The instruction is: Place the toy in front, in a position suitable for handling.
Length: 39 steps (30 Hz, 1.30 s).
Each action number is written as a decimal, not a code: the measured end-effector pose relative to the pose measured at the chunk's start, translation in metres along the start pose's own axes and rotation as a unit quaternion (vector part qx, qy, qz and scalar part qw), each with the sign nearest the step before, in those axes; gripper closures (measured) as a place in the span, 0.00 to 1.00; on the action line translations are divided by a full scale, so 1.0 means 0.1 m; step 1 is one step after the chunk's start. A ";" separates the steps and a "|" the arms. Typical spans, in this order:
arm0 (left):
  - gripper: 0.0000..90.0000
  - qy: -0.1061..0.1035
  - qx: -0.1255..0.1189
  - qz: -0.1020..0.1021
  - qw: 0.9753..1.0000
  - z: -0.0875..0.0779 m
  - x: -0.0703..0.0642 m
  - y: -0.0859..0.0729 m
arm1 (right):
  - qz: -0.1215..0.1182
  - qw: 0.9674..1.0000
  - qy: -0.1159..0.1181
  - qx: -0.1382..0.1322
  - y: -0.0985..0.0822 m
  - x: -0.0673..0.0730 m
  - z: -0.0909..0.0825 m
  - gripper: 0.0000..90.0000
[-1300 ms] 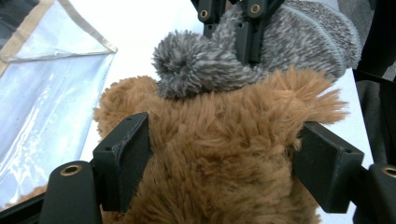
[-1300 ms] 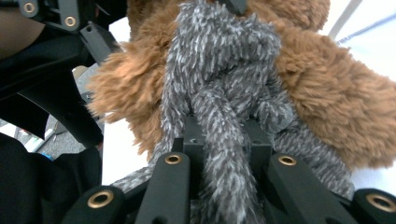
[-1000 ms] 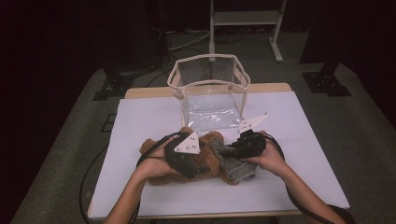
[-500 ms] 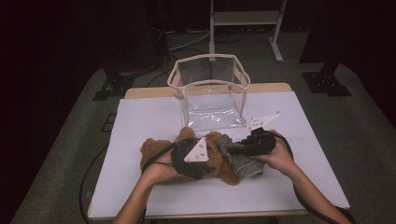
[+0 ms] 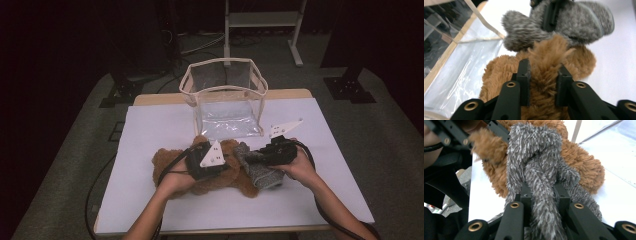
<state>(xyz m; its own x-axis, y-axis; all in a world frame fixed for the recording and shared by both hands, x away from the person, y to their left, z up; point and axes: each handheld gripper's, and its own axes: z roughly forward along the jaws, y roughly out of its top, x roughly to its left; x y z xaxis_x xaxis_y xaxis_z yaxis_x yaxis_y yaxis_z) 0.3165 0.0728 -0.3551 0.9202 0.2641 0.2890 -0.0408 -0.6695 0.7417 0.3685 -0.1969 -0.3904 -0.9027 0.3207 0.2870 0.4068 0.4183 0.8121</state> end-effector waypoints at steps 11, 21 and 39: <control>0.81 -0.080 -0.104 -0.048 0.990 0.00 0.12 0.33 | -0.012 1.000 -0.008 -0.014 0.01 0.03 -0.49 0.82; 0.69 -0.112 -0.068 -0.032 0.991 0.27 0.02 0.39 | 0.004 1.000 -0.004 -0.003 -0.25 0.03 -0.52 0.82; 0.58 -0.128 -0.034 -0.015 0.991 0.31 -0.02 0.42 | 0.006 1.000 0.001 -0.003 -0.27 0.01 -0.44 0.82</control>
<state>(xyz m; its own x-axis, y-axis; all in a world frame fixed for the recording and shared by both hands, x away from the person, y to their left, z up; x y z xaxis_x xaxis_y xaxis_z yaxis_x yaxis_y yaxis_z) 0.3255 0.0227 -0.3438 0.9897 0.0922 0.1094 -0.0302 -0.6127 0.7897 0.3502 -0.2453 -0.3897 -0.8979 0.3246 0.2974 0.4167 0.4090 0.8119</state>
